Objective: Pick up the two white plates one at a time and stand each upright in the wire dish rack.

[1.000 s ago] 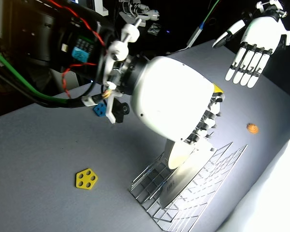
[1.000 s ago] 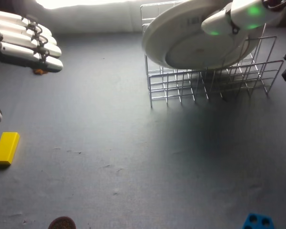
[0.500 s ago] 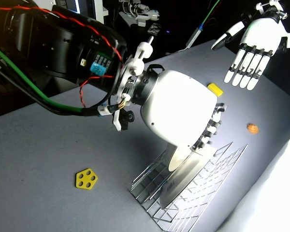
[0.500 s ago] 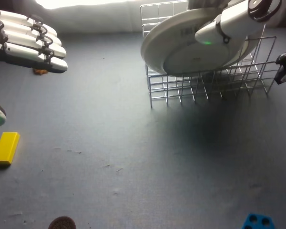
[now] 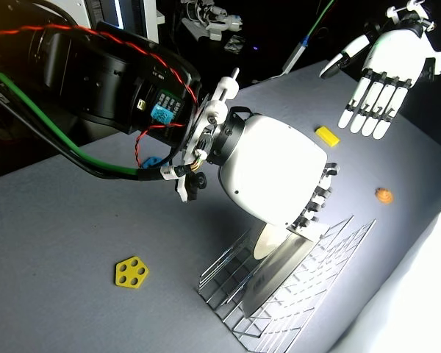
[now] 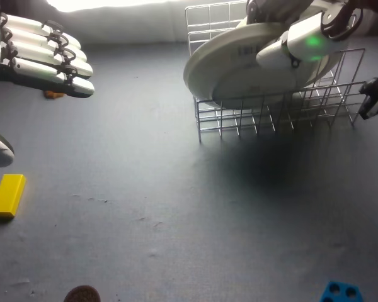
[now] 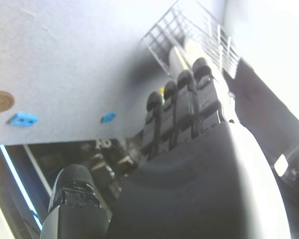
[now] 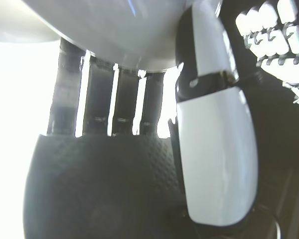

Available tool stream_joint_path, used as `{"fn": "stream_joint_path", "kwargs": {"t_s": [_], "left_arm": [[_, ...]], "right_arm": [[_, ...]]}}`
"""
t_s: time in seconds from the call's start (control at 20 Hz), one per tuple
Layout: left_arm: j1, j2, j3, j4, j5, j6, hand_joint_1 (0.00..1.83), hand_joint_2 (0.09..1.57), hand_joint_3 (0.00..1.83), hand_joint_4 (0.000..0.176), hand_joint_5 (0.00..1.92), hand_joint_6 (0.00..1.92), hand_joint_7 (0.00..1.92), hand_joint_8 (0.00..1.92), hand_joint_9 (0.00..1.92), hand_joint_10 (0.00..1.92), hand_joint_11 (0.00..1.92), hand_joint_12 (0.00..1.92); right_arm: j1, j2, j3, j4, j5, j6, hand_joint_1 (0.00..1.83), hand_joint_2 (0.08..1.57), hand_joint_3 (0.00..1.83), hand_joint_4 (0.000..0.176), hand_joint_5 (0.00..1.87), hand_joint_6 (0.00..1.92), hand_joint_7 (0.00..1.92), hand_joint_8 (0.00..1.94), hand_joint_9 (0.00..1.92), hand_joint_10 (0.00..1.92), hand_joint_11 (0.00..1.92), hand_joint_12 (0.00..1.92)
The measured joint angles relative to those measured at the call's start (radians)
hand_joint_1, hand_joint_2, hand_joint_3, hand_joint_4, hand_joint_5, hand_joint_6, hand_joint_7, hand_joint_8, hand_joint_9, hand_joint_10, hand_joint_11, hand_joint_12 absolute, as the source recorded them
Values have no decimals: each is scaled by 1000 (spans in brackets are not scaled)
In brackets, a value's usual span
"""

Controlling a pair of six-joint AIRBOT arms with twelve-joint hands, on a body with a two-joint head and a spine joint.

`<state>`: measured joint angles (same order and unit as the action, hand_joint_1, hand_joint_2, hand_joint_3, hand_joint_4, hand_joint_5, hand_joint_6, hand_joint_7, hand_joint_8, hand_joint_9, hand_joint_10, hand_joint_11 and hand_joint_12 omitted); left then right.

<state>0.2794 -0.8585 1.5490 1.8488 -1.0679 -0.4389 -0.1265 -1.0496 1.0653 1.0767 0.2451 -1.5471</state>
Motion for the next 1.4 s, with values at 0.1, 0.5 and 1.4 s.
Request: {"fn": "stream_joint_path", "kwargs": {"t_s": [0.1, 0.5, 1.4], "left_arm": [[4, 0, 0, 26, 1, 0, 0, 1066, 2, 0, 123, 3, 75, 1, 57, 1, 2, 193], [35, -6, 0, 34, 17, 0, 0, 1063, 0, 0, 144, 0, 102, 2, 76, 0, 0, 234], [35, -10, -6, 48, 31, 0, 0, 1061, 0, 0, 120, 1, 72, 1, 51, 2, 0, 188]], "right_arm": [[-9, -5, 10, 0, 4, 0, 1211, 1141, 1, 0, 974, 1072, 895, 1057, 941, 374, 470, 1376], [-29, -24, 24, 0, 19, 0, 1195, 1161, 3, 17, 917, 1128, 868, 1132, 890, 431, 428, 1383], [-58, -43, 27, -16, 26, -1, 1106, 1204, 0, 0, 801, 1241, 851, 392, 651, 615, 244, 1417]]}}
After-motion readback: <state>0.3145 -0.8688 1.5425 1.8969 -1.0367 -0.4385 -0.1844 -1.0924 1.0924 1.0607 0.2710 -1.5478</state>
